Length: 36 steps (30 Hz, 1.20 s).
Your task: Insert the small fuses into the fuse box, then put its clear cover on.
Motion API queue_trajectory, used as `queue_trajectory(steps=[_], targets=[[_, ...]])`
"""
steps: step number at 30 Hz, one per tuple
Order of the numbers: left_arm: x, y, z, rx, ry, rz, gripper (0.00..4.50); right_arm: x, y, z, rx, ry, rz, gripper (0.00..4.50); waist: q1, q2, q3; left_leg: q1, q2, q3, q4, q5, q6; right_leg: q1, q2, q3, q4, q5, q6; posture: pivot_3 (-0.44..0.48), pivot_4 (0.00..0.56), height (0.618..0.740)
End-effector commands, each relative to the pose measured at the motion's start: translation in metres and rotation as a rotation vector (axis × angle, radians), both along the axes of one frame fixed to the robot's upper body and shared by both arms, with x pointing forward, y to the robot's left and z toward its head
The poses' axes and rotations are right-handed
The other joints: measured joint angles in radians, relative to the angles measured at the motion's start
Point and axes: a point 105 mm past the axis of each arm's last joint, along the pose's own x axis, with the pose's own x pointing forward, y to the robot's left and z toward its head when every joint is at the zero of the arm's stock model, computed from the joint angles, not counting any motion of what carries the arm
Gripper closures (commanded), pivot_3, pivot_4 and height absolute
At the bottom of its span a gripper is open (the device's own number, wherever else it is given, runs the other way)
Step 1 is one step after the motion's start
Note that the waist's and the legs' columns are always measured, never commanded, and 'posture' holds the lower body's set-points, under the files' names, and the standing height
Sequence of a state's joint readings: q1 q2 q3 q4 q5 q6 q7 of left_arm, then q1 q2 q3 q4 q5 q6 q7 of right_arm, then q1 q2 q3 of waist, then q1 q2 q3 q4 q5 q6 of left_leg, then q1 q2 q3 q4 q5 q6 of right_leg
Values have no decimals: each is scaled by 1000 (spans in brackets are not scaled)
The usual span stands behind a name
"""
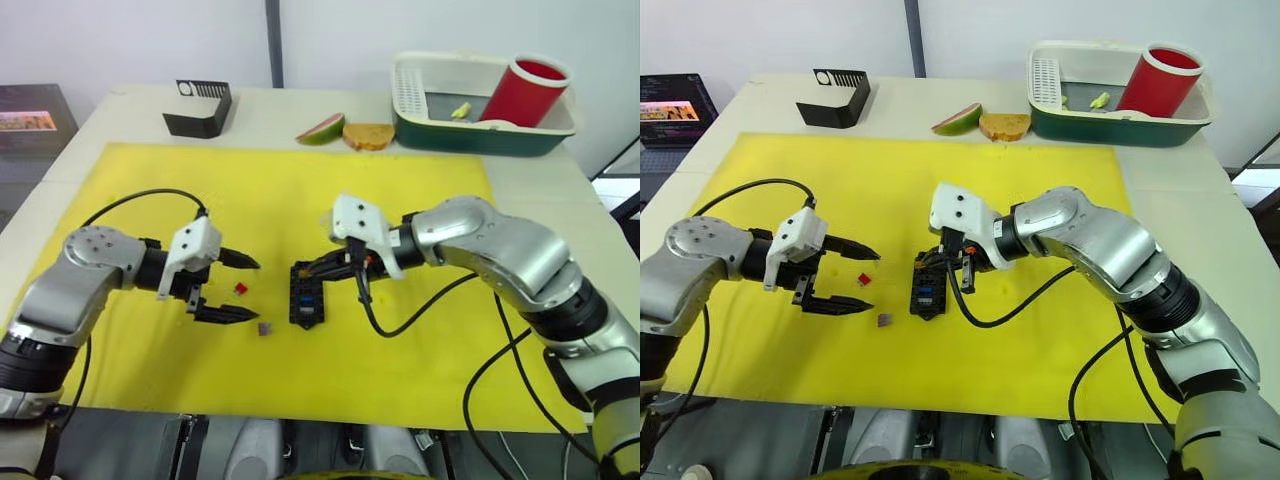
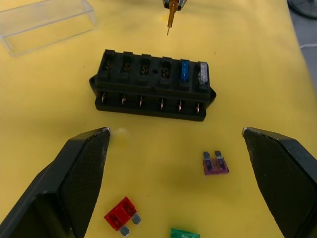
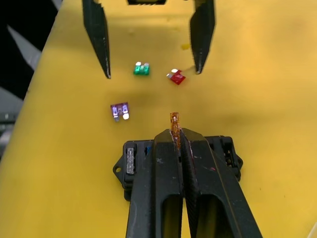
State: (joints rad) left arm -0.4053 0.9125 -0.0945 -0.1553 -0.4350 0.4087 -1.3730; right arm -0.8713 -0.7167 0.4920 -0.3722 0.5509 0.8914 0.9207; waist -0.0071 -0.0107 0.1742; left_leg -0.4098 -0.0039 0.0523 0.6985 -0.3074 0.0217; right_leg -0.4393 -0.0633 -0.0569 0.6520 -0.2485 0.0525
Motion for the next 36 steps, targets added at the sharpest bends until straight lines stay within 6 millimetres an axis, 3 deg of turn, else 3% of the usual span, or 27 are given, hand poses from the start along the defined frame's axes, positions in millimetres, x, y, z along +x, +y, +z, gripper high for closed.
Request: queue_trajectory(steps=[1, 10, 36], targets=[[0, -6, -3, 9, -45, -28, 21, -2, 1, 0, -20, -29, 31, 4500, -2, 0, 0, 0, 0, 0, 0, 0, 0, 0, 0, 0, 0, 0, 0, 0, 150, 740], [5, -17, -11, 0, -60, -43, 21, 1, 5, -11, -60, -16, 12, 4500, -5, 0, 0, 0, 0, 0, 0, 0, 0, -1, 0, 0, 1, 0, 0, 0, 150, 740], [8, -20, -13, -2, -78, -33, 21, 7, 7, -25, -94, -23, -8, 4500, -5, 0, 0, 0, 0, 0, 0, 0, 0, 0, 0, 0, 1, 0, 0, 0, 150, 740]])
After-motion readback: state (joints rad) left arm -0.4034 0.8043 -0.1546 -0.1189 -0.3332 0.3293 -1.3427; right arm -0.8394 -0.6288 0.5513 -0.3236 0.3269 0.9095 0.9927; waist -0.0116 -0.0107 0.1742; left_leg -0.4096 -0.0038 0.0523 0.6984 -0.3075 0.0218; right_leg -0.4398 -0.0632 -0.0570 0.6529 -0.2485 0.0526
